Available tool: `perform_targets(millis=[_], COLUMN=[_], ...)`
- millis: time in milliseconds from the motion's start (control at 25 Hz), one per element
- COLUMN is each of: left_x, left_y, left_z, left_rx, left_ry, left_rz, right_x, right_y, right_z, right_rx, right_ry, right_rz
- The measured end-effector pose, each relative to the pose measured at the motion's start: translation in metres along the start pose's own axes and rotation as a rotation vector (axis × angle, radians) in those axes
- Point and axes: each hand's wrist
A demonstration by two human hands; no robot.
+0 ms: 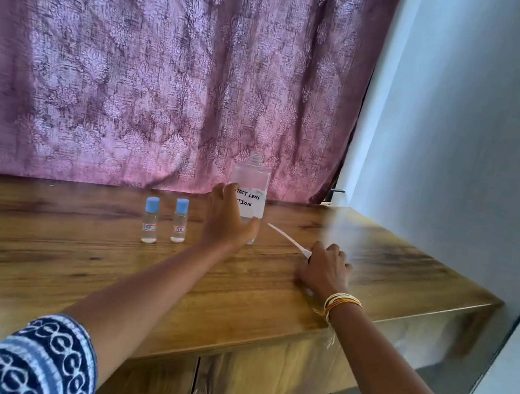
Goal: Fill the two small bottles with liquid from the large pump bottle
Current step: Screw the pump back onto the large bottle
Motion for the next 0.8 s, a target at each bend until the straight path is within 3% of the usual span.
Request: perform_targets(millis=[160, 320, 400, 800], left_x=[-0.012, -0.025, -0.035, -0.101], left_y=[0.003, 0.005, 0.007, 0.029], left_z=[0.002, 0.012, 0.018, 0.021], left_rx=[-0.014, -0.060, -0.067, -0.019], left_ry=[0.006, 0.003, 0.000, -0.122], left_rz=[0.006, 0.003, 0.019, 0.075], right_x=[-0.003, -0.007, -0.015, -0.076], right_y=[0.001, -0.017, -0.033, -0.081], right_z=[-0.005, 0.013, 0.034, 0.138], right_rx=[-0.065, -0.607, -0.765, -0.905], right_ry=[0.047, 0.155, 0.214, 0.423], right_rz=[0.076, -0.053, -0.042, 0.100])
Point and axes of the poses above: each hand's wrist, its own x-axis away from the middle knuckle, its own z-axis out of the back of the hand, y = z × x, and after that the axes turned 2 degrees about -y, right-handed
